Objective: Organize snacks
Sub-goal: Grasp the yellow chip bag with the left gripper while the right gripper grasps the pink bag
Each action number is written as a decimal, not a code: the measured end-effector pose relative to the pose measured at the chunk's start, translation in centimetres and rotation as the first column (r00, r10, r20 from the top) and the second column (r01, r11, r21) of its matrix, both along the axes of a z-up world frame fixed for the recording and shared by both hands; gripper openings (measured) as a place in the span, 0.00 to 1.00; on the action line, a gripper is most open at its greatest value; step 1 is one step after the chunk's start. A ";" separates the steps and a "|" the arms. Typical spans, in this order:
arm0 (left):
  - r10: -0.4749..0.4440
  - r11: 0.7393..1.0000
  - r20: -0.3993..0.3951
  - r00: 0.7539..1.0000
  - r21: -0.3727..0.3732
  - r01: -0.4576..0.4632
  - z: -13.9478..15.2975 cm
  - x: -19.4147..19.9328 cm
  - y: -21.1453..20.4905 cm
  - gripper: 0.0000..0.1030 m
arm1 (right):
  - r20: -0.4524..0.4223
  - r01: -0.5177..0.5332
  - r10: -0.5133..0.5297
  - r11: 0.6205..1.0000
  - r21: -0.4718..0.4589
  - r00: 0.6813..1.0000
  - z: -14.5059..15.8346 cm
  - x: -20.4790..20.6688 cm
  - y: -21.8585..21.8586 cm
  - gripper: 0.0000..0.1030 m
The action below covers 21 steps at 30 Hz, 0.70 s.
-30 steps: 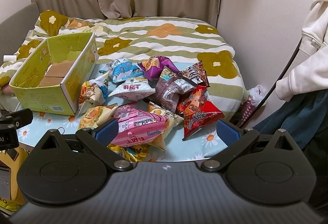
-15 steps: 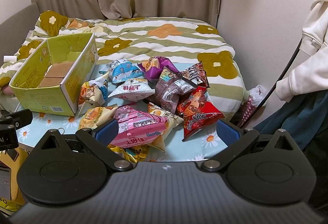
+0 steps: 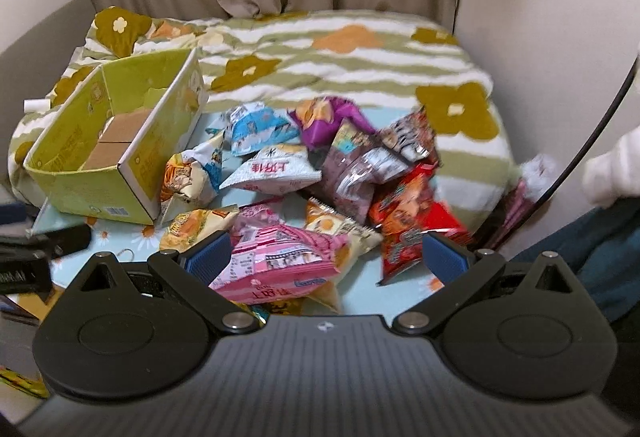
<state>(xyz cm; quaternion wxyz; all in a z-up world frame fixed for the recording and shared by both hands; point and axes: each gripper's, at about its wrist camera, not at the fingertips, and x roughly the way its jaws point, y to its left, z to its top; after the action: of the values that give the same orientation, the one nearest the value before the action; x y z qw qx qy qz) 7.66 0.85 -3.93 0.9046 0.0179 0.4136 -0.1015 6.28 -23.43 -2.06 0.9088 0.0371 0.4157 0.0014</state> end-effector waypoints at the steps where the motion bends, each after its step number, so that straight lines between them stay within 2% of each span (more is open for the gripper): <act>1: -0.019 1.000 -0.012 1.000 -0.005 0.019 -0.6 0.6 -0.1 1.00 | -0.013 0.004 -0.004 1.000 0.014 1.000 -0.6 0.4 0.0 1.00; 5: -0.069 0.997 -0.082 0.994 -0.028 0.067 -3.6 3.6 -0.2 1.00 | -0.067 0.026 -0.024 0.999 0.027 0.997 -2.6 2.5 1.0 1.00; 11: -0.169 0.985 -0.193 0.967 -0.069 0.158 -7.6 7.4 -0.8 0.99 | -0.155 0.080 -0.074 0.996 0.028 0.985 -5.3 5.2 2.4 1.00; 21: -0.276 0.961 -0.311 0.909 -0.088 0.262 -12.6 10.8 -2.0 0.87 | -0.265 0.102 -0.110 0.994 -0.043 0.958 -8.7 8.0 4.0 1.00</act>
<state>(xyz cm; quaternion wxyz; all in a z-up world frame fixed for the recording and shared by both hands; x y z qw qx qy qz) 18.50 -1.17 -16.52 0.8028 0.0380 0.5463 -0.2359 14.29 -19.41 -10.78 0.8437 0.0458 0.5317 -0.0582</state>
